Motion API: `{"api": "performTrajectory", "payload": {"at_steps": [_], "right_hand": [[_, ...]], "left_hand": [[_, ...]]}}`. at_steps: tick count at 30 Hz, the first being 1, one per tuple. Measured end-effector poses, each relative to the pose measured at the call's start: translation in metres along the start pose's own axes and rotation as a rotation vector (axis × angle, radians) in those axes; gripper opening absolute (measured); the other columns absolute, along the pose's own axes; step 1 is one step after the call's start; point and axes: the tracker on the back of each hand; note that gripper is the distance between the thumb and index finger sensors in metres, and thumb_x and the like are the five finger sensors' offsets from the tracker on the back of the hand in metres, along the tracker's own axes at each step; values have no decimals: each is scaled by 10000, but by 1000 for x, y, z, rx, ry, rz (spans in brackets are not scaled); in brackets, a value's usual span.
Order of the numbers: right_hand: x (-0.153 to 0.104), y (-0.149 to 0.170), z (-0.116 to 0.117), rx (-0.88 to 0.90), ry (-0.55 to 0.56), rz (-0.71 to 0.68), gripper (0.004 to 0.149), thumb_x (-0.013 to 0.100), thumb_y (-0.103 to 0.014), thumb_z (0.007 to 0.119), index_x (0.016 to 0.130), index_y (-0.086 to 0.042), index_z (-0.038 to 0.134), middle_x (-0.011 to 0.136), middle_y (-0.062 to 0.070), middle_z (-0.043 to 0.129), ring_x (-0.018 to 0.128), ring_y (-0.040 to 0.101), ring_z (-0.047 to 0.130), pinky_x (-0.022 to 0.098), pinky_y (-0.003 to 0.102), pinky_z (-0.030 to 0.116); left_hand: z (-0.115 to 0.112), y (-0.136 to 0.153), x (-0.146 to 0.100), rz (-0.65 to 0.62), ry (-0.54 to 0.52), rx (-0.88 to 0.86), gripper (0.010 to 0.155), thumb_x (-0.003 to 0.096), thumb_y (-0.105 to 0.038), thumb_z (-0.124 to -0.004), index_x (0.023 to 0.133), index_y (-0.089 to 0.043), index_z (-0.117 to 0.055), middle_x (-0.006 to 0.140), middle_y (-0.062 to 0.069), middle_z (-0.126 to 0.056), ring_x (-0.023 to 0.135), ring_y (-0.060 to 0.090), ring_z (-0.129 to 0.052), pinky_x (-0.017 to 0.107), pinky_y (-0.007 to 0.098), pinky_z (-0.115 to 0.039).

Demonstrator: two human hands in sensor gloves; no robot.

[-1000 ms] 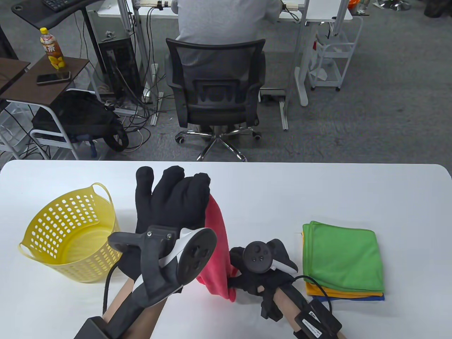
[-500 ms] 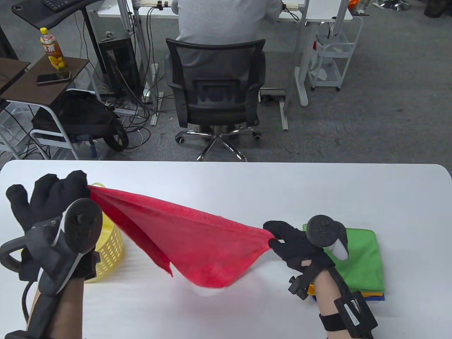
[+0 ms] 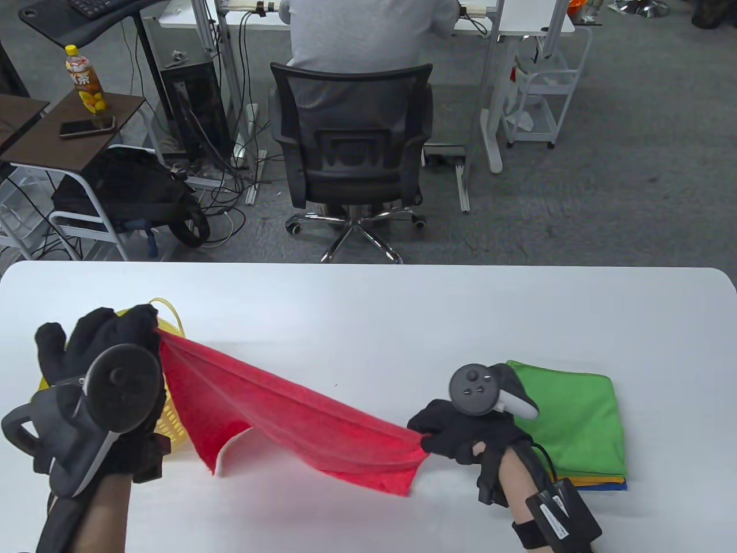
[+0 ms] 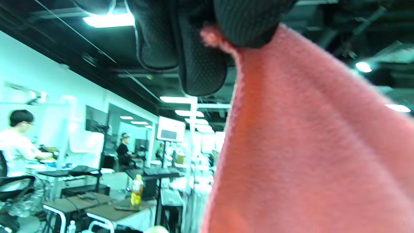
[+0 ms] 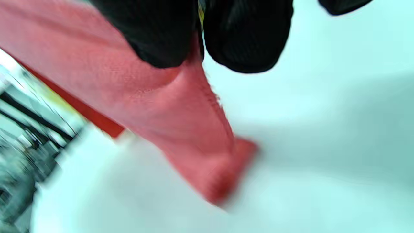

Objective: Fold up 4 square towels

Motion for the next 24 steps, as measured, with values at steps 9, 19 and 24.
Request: {"api": "performTrajectory", "payload": {"at_steps": [9,19,24], "right_hand": [[16,-25,17,-30,-34,-41,493,472,-350,851,912,-129,878,966,300,812,728,408,867,613,786,440],[41,-69,54,-364,294,-17,481,481,-319,837,939,-168,841,1088,296,673,916,499,717,617,804,388],[67,-101,52,-578,342,-44,551,451,-334,866,985,-223,781,1112,282,637,939,491,692,622,804,379]], "left_hand": [[-85,1,-90,-209,244,84,408,500,-407,-777,904,-409,-829,948,-83,-938,1066,242,-794,871,595,-481],[-186,17,-143,-267,442,185,404,505,-416,-776,907,-417,-825,1011,-82,-890,1104,253,-743,874,598,-463],[-214,18,-146,-272,442,222,404,502,-423,-779,902,-411,-827,1007,-91,-889,1105,241,-741,875,591,-464]]}}
Point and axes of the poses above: the tracker on the back of each hand, its own y axis roughly to the little-finger side, its own x axis roughly from the wrist to the fingertips, z = x × y
